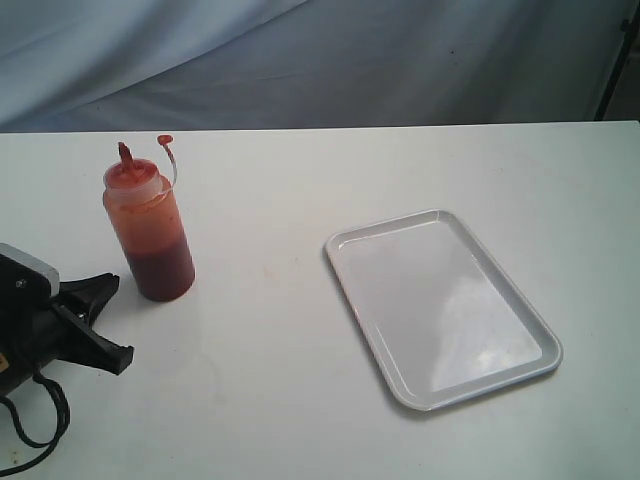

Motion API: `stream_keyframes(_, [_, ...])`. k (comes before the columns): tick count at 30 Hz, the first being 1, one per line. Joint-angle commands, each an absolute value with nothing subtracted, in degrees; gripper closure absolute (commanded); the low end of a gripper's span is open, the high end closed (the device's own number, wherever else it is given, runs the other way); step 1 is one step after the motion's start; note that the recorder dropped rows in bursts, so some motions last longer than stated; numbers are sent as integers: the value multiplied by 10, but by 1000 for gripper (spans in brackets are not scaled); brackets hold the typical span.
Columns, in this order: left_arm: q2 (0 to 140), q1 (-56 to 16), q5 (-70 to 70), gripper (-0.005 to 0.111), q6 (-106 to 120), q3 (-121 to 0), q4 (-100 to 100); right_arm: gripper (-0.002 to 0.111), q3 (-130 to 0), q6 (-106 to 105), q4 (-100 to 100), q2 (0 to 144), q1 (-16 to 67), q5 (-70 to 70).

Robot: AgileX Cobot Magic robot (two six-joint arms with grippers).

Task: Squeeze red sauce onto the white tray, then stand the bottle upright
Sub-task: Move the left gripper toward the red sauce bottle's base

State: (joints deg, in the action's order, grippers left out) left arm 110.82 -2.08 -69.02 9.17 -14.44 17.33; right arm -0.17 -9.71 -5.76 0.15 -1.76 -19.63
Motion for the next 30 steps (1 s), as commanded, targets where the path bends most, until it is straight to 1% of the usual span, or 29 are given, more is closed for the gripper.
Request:
stream_keyframes(1, [1109, -22, -700, 95, 94, -143, 168, 108, 0, -100, -56, 0, -22, -196])
stream_keyframes(2, [1109, -22, -700, 88, 94, -143, 168, 108, 0, -100, -56, 0, -22, -196])
stream_keyframes(4, [1109, -22, -700, 69, 94, -143, 168, 108, 0, -100, -56, 0, -22, -196])
stream_keyframes(6, [1109, -22, -700, 45, 88, -143, 168, 108, 0, -100, -56, 0, -22, -196])
stream_keyframes(9, [1109, -22, -700, 12, 72, -143, 168, 108, 0, -100, -56, 0, -22, -196])
stream_keyframes(10, [1109, -22, -700, 6, 65, -143, 168, 108, 0, -100, -56, 0, -22, -196])
stream_keyframes(11, [1109, -22, -700, 2, 60, -143, 168, 108, 0, -100, -56, 0, -22, -196])
stream_keyframes(26, [1109, -22, -700, 2, 60, -143, 170, 108, 0, -100, -56, 0, -22, -196])
stream_keyframes(30, [1109, -22, -700, 2, 11, -143, 184, 108, 0, -100, -56, 0, -19, -196])
